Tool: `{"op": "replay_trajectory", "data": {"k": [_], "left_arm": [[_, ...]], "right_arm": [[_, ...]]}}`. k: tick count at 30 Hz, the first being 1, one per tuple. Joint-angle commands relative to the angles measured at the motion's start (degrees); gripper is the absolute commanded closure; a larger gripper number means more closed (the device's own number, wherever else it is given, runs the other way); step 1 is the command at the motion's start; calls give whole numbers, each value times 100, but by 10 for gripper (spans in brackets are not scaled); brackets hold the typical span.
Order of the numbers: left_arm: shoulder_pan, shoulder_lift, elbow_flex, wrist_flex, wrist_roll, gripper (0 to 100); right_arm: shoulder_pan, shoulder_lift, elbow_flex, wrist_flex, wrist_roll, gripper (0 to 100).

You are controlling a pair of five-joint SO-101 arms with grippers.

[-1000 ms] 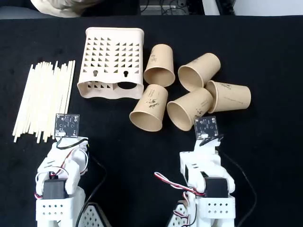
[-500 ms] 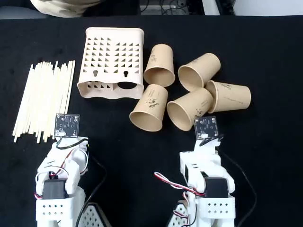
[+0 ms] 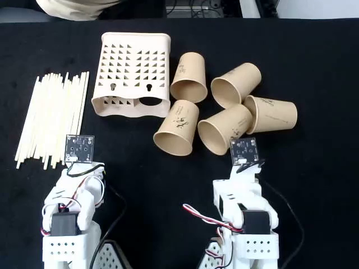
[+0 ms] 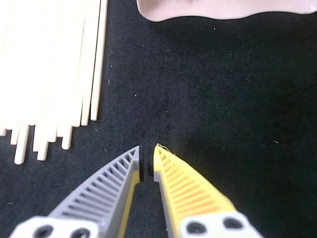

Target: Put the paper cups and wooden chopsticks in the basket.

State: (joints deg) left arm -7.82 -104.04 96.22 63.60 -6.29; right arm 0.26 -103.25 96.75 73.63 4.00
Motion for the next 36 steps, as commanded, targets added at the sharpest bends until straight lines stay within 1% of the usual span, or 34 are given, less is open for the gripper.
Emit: {"op": "replay_trajectory", "data": {"k": [1,8,14,19,22,23,27,29,33,36], "left_arm": [[66,-26,101,-53,18,929],[57,-35,48,-114,18,929],[-242,-44,-1103,-167,-26,927],[-180,-18,-2114,-888,-26,920],[-180,167,-2132,-1327,-18,827],[-189,352,-2132,-1398,-18,803],[-189,1697,-2519,-1776,-44,794],[-180,2725,-3108,-1793,-176,794],[-189,4993,-4374,-1407,-475,793],[-189,6418,-4936,-1495,-730,792]], "right_arm": [[70,-338,-13,35,26,985],[70,-338,-13,35,26,985],[70,-338,-13,35,26,985],[70,-338,-13,35,26,985],[70,-338,-13,35,26,985],[70,-338,-13,35,26,985],[70,-338,-13,35,26,985],[70,-338,-13,35,26,985],[70,-338,-13,35,26,985],[70,-338,-13,35,26,985]]}}
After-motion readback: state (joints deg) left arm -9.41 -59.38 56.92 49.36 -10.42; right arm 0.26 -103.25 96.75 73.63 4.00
